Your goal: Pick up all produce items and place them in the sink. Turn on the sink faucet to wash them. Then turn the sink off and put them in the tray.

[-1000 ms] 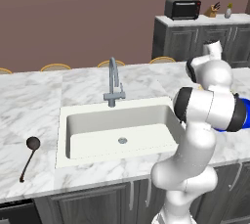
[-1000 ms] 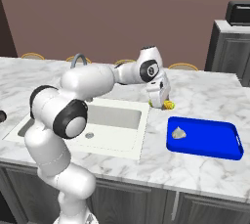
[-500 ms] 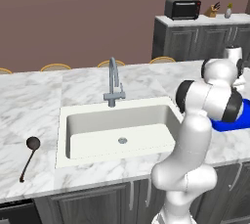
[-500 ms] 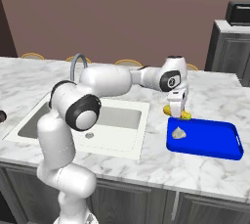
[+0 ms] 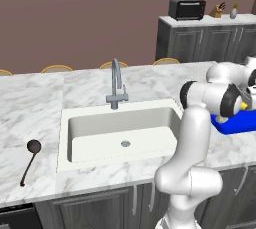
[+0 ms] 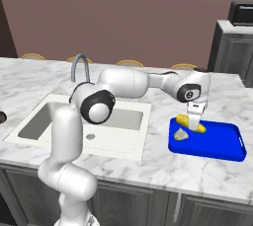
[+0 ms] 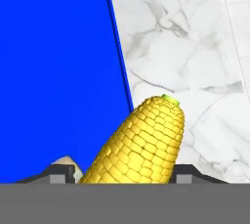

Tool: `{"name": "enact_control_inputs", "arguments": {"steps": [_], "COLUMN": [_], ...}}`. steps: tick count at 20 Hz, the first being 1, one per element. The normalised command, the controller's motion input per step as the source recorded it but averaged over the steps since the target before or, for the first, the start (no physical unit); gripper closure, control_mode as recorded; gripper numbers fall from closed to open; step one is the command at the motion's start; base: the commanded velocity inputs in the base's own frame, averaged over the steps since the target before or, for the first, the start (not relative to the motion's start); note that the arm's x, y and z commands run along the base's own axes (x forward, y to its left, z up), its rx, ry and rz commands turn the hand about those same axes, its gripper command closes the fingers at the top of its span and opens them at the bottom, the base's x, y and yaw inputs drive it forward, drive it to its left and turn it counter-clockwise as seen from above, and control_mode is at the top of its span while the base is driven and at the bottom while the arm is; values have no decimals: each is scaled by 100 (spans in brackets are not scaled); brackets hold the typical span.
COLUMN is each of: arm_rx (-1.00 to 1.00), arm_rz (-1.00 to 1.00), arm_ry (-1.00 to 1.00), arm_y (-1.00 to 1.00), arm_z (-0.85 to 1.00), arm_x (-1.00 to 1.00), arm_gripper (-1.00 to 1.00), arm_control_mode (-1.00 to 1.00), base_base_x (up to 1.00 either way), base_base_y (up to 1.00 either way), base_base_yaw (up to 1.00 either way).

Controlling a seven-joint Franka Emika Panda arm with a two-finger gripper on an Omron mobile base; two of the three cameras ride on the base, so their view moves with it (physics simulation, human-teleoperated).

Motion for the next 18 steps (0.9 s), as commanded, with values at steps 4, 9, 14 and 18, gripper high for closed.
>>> {"name": "enact_control_inputs", "arguments": {"steps": [4, 9, 14, 18], "arm_rx": [12, 11, 10, 9], "arm_rz": [-1, -1, -2, -2], "arm_ry": [0, 0, 0, 0], "arm_y": [-28, -26, -20, -10], "arm_z": [-40, -39, -40, -34], "arm_x": [2, 9, 11, 14], "arm_gripper": [100, 100, 100, 100], "arm_control_mode": [-100, -100, -100, -100], "base_base_x": [0, 0, 0, 0], "base_base_y": [0, 0, 0, 0], "base_base_yaw": [0, 0, 0, 0]}}
